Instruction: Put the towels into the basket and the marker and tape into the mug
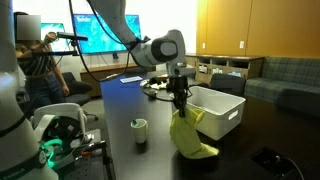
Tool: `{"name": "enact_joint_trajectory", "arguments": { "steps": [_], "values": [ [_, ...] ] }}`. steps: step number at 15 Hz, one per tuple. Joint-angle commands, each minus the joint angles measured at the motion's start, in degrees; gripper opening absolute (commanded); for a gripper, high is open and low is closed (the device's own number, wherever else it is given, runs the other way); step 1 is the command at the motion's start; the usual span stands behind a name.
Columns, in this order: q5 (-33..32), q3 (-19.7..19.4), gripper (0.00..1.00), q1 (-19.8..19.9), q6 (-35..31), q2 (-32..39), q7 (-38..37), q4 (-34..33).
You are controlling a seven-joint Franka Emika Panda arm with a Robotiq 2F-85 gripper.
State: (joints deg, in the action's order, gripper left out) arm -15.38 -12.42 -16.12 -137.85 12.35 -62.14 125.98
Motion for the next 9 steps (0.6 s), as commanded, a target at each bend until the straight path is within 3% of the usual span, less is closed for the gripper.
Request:
{"name": "enact_joint_trajectory", "arguments": {
  "steps": [1,4,9],
  "values": [
    [-7.91,3.96,0.02,1.09,7.33,-10.95,-11.35,2.26],
    [-10.45,9.83,0.02,2.87,14.49,-15.78,-16.29,-0.06],
    [-9.82,18.30,0.02,4.58,22.84,-19.04,-17.09,-5.07]
  ]
}}
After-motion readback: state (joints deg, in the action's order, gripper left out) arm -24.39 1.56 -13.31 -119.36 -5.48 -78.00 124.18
